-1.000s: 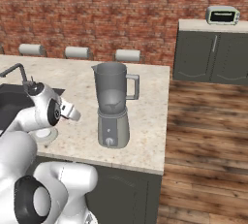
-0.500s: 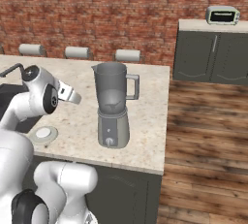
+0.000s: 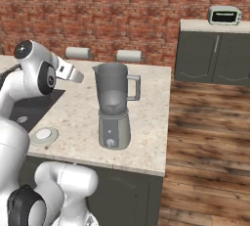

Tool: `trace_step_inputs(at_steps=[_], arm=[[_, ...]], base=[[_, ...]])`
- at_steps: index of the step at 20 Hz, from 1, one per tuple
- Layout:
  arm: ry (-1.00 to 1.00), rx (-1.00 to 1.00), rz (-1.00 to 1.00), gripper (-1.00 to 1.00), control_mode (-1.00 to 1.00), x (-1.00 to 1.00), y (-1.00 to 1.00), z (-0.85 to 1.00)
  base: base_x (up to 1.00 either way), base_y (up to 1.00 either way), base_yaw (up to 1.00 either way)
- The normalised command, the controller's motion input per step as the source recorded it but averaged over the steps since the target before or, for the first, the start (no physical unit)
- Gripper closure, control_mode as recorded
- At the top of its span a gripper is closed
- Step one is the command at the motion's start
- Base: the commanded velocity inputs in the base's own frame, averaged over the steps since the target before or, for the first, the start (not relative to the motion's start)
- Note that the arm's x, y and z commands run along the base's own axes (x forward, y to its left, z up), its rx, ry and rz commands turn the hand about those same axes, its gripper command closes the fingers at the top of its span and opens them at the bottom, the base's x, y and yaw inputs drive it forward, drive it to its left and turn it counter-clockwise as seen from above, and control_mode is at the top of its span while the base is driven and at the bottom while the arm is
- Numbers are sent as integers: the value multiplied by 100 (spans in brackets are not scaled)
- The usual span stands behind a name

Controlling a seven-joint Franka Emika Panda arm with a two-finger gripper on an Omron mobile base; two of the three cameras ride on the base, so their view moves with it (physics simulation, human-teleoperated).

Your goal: Open the blender lid, put the mango in the blender, close the lid, and start the blender.

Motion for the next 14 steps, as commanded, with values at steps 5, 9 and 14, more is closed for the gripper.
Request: trace_step_inputs(at_steps=[5,9,14], arm=[[-8,0,-12,100,-100,-2,-38,94],[-5,0,-9,100,-100,0,-64,69],[-1,1,-4,100,-100,8,-68,20]], base=[[0,0,0],[0,0,0],[0,0,0]])
